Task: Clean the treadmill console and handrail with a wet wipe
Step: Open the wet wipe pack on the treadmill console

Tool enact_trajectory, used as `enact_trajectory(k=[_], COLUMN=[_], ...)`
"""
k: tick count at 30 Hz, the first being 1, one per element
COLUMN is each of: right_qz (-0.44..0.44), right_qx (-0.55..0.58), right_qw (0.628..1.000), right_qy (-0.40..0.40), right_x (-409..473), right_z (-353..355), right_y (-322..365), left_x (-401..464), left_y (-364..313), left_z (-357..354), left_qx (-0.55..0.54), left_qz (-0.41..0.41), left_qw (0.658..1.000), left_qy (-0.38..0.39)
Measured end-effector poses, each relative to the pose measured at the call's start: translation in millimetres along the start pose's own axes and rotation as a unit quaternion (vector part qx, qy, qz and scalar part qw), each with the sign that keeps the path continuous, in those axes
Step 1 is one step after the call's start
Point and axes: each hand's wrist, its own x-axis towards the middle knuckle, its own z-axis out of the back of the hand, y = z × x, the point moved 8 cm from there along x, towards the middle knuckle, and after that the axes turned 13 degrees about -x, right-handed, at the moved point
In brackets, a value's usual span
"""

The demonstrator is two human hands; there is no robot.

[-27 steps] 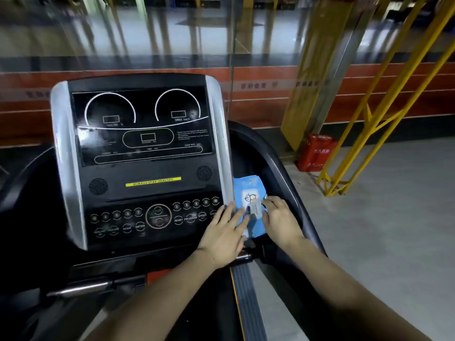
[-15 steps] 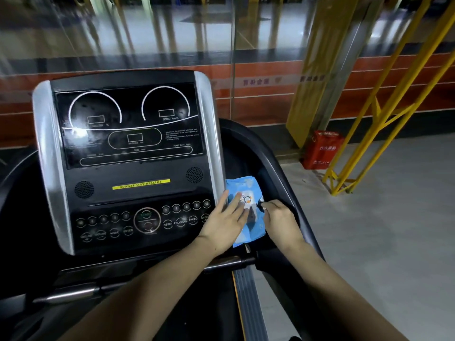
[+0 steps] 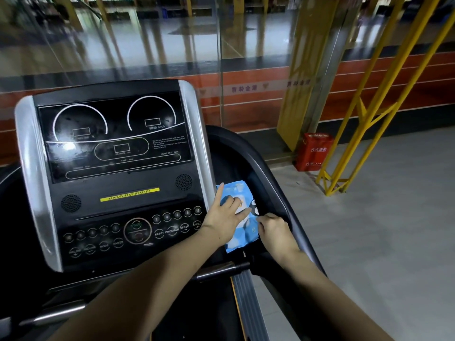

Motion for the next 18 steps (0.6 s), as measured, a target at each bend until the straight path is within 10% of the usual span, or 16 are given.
enact_trajectory(k=[18], right_qz=[0.059], right_qx=[-0.066], right_qw=[0.995], right_qy=[0.049], right_x=[-4], right_z=[-2], right_y=[10], left_x=[3], left_y=[10], left_z=[17], left_qx=[-0.073], left_qz=[-0.031], left_qw=[0.993], left_qy=[-0.082])
